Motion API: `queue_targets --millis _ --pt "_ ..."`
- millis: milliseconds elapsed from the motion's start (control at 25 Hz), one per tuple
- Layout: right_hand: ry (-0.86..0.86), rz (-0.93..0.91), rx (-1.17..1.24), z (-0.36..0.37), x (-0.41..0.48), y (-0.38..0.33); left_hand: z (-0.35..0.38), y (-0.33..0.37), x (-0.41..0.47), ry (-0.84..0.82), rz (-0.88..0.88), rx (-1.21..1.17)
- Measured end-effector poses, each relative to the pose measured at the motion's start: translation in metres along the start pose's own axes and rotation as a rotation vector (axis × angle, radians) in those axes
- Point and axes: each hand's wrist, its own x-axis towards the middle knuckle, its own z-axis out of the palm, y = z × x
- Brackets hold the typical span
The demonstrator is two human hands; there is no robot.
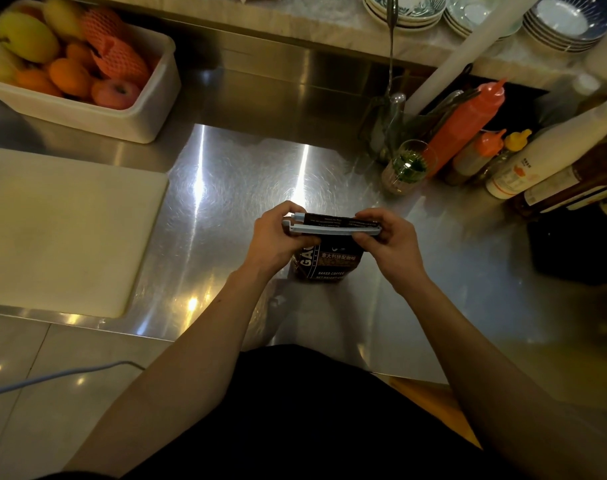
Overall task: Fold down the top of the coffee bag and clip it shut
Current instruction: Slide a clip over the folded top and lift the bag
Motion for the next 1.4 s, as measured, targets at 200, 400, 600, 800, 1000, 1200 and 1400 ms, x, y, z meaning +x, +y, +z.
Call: queue_targets --millis 200,400,600,800,1000,1200,1400 --pt "0.026 -0.017 -0.024 0.004 -0.001 -0.001 -0.001 0.000 0.000 -0.009 -0.006 0.002" --pt "0.044 -0.027 -0.033 0.004 -0.003 -0.001 -0.001 0.000 -0.002 -0.017 -0.012 -0.005" --pt "0.075 -0.032 -0.048 0.006 -0.004 0.000 0.000 0.000 -0.006 -0.019 -0.010 -0.015" --pt "0.103 -0.029 -0.053 0.007 -0.007 0.002 -0.006 0.004 -0.011 -0.096 -0.005 -0.077" --pt "0.116 -0.024 -0.044 0.009 -0.004 0.001 -0.011 0.004 -0.007 -0.091 0.003 -0.069" --pt "0.121 -0.041 -0.024 0.011 -0.002 0.000 -0.011 0.019 0.001 -0.083 0.117 0.084" --pt "0.108 -0.059 -0.045 0.010 -0.003 0.000 -0.007 0.037 0.012 -0.132 0.204 0.247"
